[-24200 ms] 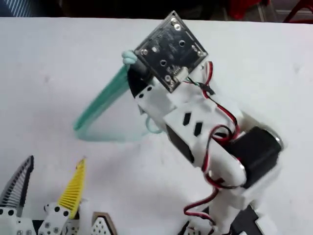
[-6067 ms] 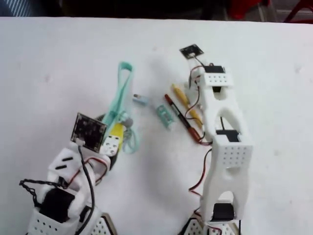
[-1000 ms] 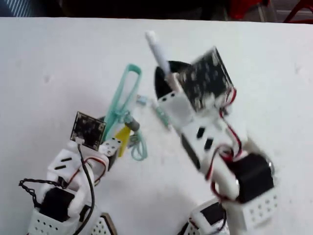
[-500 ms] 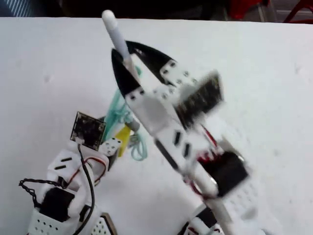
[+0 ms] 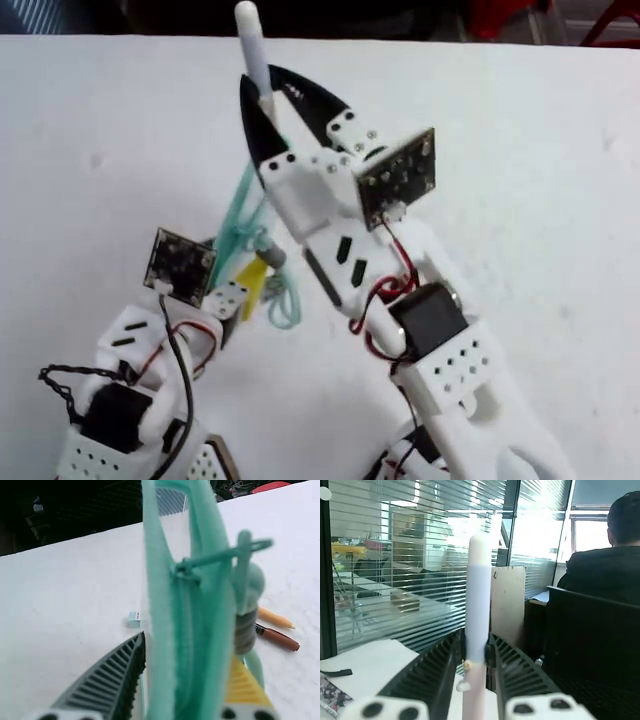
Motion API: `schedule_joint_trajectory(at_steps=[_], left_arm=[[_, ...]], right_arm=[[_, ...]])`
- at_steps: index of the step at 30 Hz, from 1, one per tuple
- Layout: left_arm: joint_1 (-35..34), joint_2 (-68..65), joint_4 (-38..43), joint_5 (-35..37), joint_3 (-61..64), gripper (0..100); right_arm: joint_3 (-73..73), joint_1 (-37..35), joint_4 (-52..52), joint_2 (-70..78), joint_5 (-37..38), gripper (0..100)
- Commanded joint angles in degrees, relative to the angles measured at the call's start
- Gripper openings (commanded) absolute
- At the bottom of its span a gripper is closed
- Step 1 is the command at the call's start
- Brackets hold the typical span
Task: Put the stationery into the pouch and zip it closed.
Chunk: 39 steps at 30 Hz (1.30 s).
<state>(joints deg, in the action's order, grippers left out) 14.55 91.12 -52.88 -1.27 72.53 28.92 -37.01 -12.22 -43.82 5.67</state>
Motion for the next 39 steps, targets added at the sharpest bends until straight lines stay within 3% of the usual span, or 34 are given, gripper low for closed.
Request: schedule_joint_trajectory(at_steps=[1, 13, 19, 28, 32, 39], left_arm=[[-0.31, 0.31, -0.62, -0.26, 0.09, 19], [-0.57, 0.31, -0.26, -0.26, 0.0, 19], [-0.57, 0.31, -0.26, -0.26, 0.0, 19], [-0.57, 0.31, -0.26, -0.44, 0.0, 19], [-0.57, 0.31, -0.35, -0.53, 0.09, 19], [-0.66, 0.31, -0.53, -0.53, 0.09, 19]], right_arm=[[-0.7, 0.48, 1.36, 2.33, -0.53, 1.6], [0.0, 0.4, -3.38, 2.59, -0.53, 2.3], [-0.09, 0.4, -8.48, 1.27, -0.53, 20.1], [-6.07, 1.27, -17.1, -3.3, 0.0, 15.6], [-10.2, 6.81, -23.78, -5.85, 0.0, 15.6], [-9.14, 23.78, -31.96, -5.76, 0.0, 15.6]])
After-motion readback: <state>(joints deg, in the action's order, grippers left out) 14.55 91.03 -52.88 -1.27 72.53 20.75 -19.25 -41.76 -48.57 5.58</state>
